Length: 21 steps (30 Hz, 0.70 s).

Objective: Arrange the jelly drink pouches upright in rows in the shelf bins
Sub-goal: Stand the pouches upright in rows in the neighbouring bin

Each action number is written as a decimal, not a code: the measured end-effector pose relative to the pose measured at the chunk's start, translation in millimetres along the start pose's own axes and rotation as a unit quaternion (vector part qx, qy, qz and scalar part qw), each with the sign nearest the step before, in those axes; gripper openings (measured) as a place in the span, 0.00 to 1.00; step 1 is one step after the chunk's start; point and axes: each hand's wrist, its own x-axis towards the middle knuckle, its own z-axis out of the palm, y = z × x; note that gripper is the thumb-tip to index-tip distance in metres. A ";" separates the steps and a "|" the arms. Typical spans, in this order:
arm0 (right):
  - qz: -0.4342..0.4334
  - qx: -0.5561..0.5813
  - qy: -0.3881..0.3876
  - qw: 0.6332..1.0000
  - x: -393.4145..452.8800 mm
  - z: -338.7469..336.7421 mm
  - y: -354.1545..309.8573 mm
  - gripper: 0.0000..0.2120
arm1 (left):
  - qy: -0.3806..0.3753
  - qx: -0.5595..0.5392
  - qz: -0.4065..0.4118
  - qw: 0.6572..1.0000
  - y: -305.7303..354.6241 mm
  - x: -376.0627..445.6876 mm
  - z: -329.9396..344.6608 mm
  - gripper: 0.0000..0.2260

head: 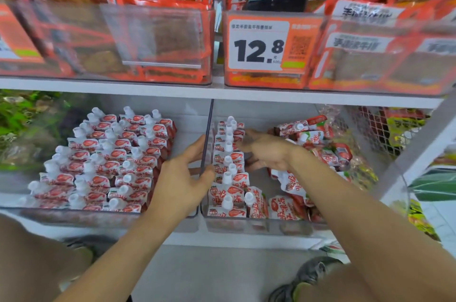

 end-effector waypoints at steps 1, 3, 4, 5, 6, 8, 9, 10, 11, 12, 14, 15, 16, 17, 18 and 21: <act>0.006 0.004 -0.009 1.000 -3.0 -2.7 0.6 0.25 | -0.001 -0.012 -0.002 1.000 -0.8 -0.6 -0.1 0.29; 0.012 -0.115 0.015 0.993 -7.7 -8.3 1.9 0.26 | -0.006 -0.041 -0.007 0.999 -2.5 -2.0 -0.9 0.27; 0.011 -0.202 0.032 0.979 -8.3 -11.8 4.3 0.26 | -0.007 -0.052 -0.011 0.999 -3.4 -2.7 -1.3 0.26; 0.010 -0.268 0.030 0.963 -10.9 -14.3 6.4 0.26 | -0.007 -0.062 -0.015 0.998 -4.3 -3.5 -1.2 0.25; 0.012 -0.307 0.006 0.951 -14.0 -15.3 10.3 0.26 | -0.004 -0.070 -0.019 0.997 -5.1 -4.0 -0.8 0.24; -0.001 -0.358 -0.041 0.933 -21.0 -12.0 22.1 0.26 | -0.001 -0.077 -0.022 0.997 -6.2 -4.2 0.0 0.24; -0.023 -0.372 -0.040 0.927 -23.7 -8.9 27.6 0.25 | 0.000 -0.077 -0.022 0.997 -6.5 -4.1 0.4 0.24; -0.052 -0.371 -0.028 0.927 -24.1 -4.6 33.4 0.24 | 0.003 -0.076 -0.022 0.997 -6.9 -4.2 0.9 0.23; -0.077 -0.355 -0.016 0.932 -23.5 -0.4 39.1 0.21 | 0.005 -0.076 -0.023 0.997 -7.4 -4.3 1.5 0.23; -0.090 -0.333 -0.009 0.938 -21.9 2.6 45.1 0.19 | 0.008 -0.076 -0.025 0.997 -7.4 -4.5 2.1 0.23; -0.082 -0.279 -0.029 0.956 -19.2 2.6 55.5 0.15 | 0.015 -0.068 -0.028 0.997 -6.7 -4.4 3.3 0.23; -0.065 -0.237 -0.055 0.968 -19.5 -0.8 58.7 0.14 | 0.019 -0.062 -0.027 0.998 -6.3 -4.3 4.0 0.23; -0.049 -0.191 -0.086 0.977 -22.2 -3.8 59.4 0.14 | 0.021 -0.057 -0.024 0.998 -6.1 -4.1 4.5 0.23; -0.035 -0.170 -0.116 0.978 -27.4 -5.2 56.7 0.15 | 0.021 -0.054 -0.020 0.998 -6.0 -4.1 4.9 0.23; -0.036 -0.195 -0.122 0.973 -30.0 -6.4 56.1 0.15 | 0.020 -0.054 -0.018 0.998 -6.0 -4.1 5.0 0.23; -0.083 -0.383 -0.059 0.918 -37.4 -8.0 47.8 0.15 | 0.011 -0.065 -0.023 0.998 -8.3 -3.5 4.3 0.22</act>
